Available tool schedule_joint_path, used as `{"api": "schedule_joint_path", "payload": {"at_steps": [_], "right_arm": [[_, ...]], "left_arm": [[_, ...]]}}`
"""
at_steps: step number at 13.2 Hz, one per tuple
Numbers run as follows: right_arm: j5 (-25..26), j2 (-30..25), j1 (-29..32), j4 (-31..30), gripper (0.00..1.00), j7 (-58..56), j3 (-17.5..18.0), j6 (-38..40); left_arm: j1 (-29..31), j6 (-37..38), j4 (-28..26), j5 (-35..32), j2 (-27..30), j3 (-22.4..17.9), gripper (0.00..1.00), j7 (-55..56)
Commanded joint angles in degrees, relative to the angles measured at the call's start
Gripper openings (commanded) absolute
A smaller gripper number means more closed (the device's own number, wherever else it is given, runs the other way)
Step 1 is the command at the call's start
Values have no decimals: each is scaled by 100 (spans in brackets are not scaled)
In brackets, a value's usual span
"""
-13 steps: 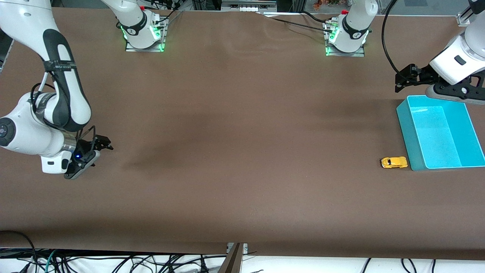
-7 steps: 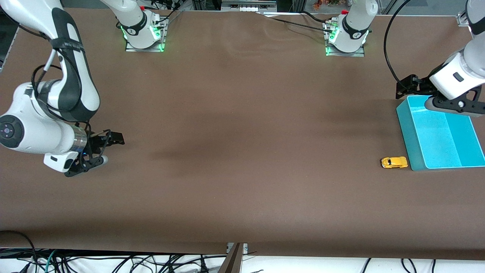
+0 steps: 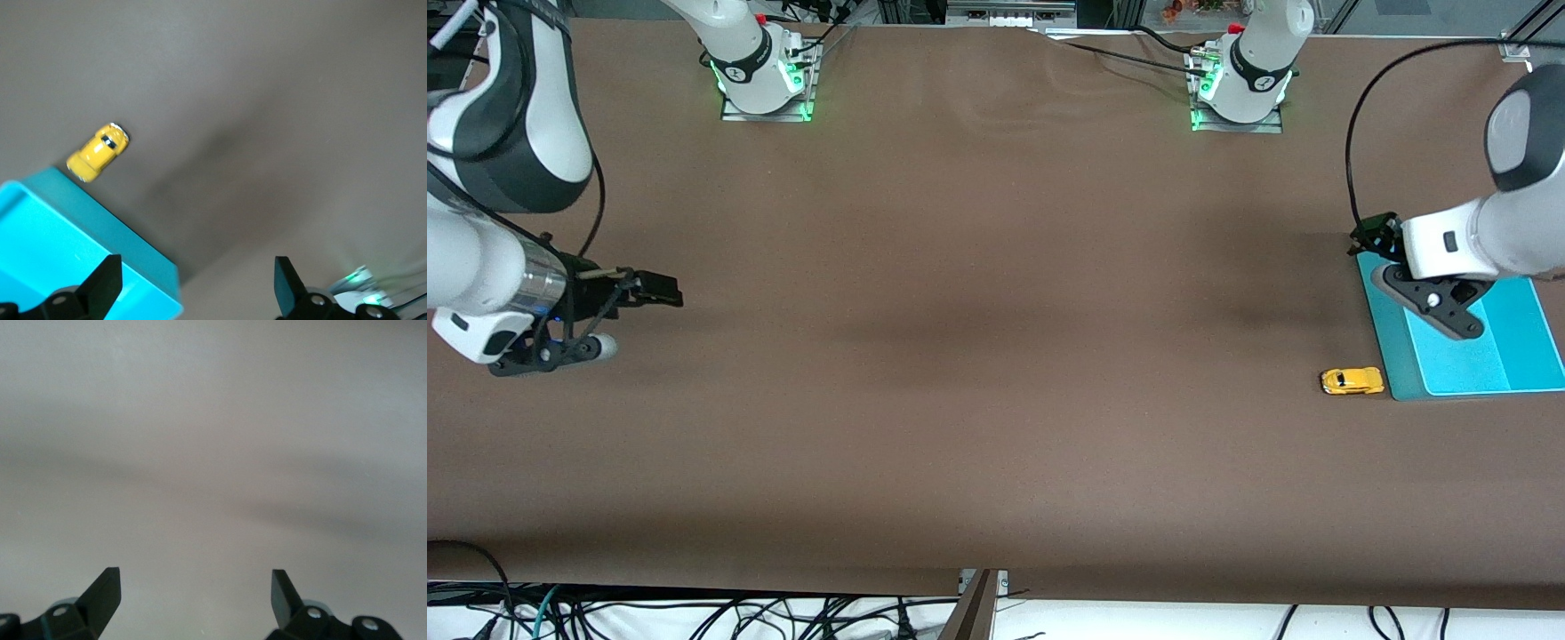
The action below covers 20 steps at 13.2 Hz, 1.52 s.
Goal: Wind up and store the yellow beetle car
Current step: 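Lower the left gripper onto the car while the right gripper retracts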
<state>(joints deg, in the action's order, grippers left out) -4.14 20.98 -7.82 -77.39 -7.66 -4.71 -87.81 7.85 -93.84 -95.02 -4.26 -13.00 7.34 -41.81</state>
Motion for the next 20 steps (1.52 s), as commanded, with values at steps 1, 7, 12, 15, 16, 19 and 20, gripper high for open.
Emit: {"api": "schedule_joint_path", "payload": {"at_steps": [1, 7, 12, 15, 16, 19, 20], "right_arm": [[378, -33, -26, 452, 100, 124, 32, 527], [634, -743, 79, 217, 100, 160, 23, 554], [651, -956, 132, -180, 100, 116, 14, 571], [616, -1130, 299, -328, 100, 203, 14, 668], [599, -1314, 369, -529, 100, 221, 14, 651], [581, -1360, 422, -584, 100, 239, 14, 651], [572, -1360, 422, -584, 100, 317, 14, 651]], "left_arm": [[277, -597, -17, -233, -561, 39, 100, -1561], [806, -3118, -928, -892, -1214, 30, 100, -4176], [947, -4659, -1555, -1482, -1512, 30, 100, -4203], [1104, -5283, -1555, -1578, -1916, 30, 100, -4212], [1175, -5459, -1546, -1700, -1995, 30, 100, -4212], [1184, -5548, -1502, -1736, -2093, 30, 98, -4212], [1184, -5583, -1485, -1745, -2154, 30, 88, -4212]]}}
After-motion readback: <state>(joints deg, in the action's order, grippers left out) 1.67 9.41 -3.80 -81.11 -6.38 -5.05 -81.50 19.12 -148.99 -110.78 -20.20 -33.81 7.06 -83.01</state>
